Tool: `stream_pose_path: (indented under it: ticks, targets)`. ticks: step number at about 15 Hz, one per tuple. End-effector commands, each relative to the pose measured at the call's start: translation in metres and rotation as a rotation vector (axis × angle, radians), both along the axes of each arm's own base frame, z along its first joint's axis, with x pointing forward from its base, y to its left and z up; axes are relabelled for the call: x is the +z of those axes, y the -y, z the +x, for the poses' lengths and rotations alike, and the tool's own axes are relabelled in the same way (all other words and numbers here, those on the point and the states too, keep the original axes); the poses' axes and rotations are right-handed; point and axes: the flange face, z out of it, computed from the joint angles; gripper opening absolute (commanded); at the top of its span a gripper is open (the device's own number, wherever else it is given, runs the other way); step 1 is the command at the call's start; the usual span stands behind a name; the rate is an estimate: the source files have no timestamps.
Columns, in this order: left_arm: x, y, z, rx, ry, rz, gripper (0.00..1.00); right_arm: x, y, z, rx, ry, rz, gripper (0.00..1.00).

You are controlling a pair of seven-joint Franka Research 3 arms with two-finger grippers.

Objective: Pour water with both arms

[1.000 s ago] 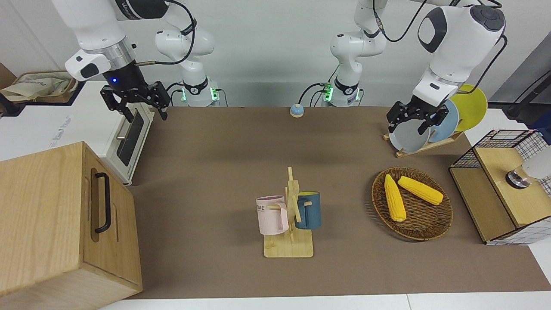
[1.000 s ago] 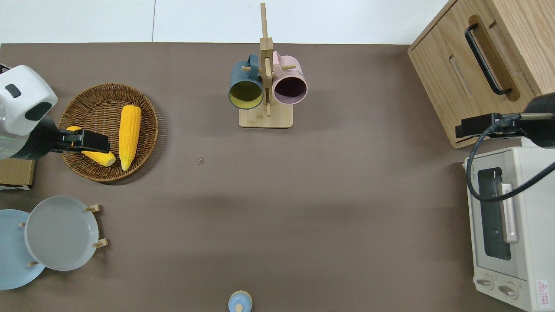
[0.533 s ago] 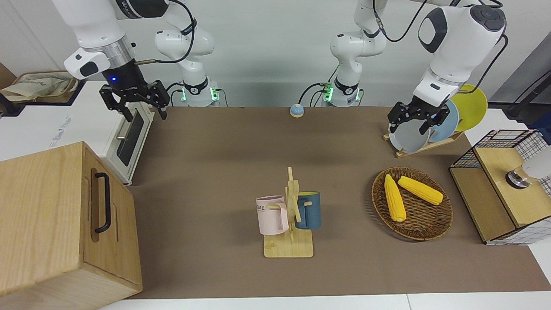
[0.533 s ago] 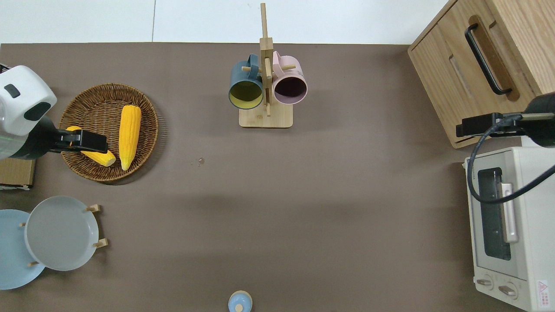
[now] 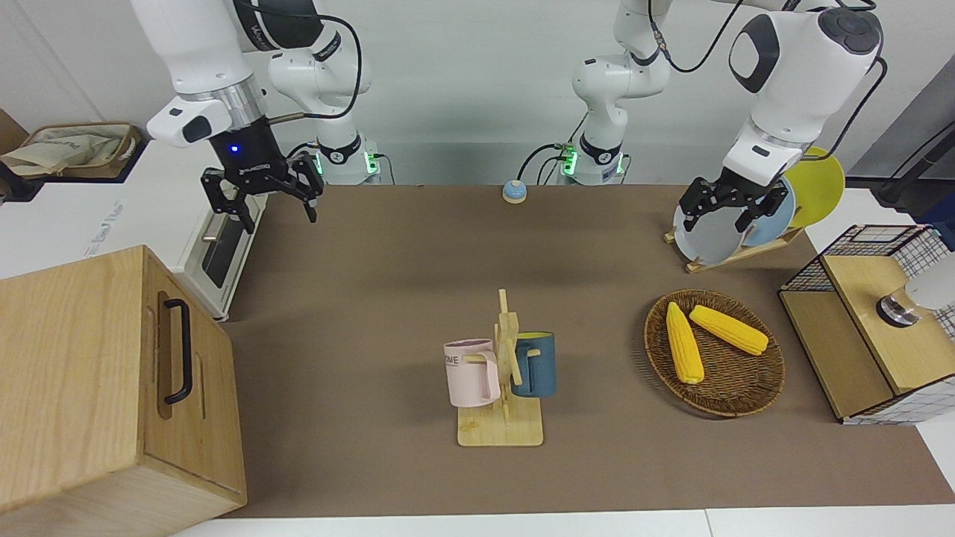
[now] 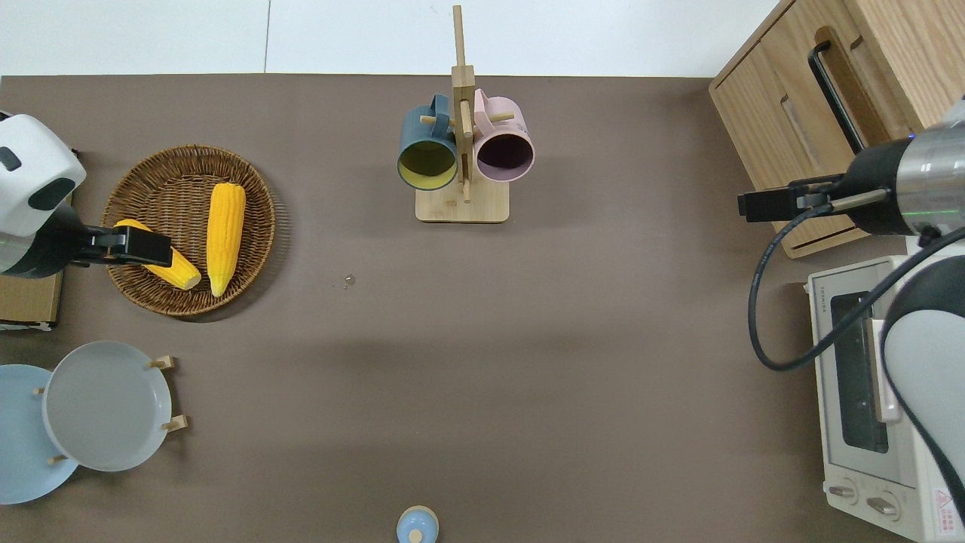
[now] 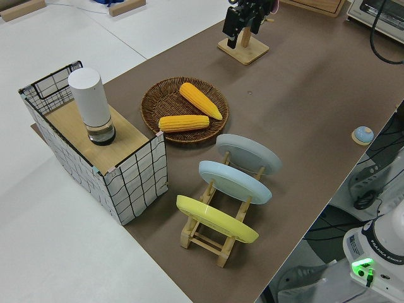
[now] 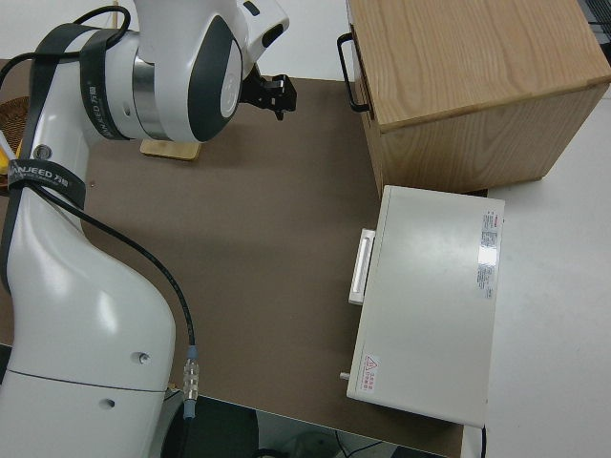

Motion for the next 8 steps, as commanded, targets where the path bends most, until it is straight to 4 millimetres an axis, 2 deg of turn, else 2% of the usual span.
stream_pose_path:
  ticks: [1, 3, 5, 8]
  targets:
    - [0.002, -0.031, 0.001, 0.039, 0.009, 0.025, 0.99, -0.004, -0.016, 0.005, 0.119, 0.088, -0.037, 0.987]
    - [0.003, -0.042, 0.001, 0.042, 0.011, 0.075, 0.99, -0.008, -0.037, 0.010, 0.188, 0.131, -0.056, 0.987]
    - [0.007, -0.056, 0.001, 0.037, 0.021, 0.101, 0.99, -0.013, -0.069, 0.010, 0.276, 0.171, -0.089, 0.987]
    - [0.006, -0.096, 0.005, 0.059, 0.058, 0.104, 0.99, -0.026, -0.093, 0.017, 0.359, 0.220, -0.125, 0.987]
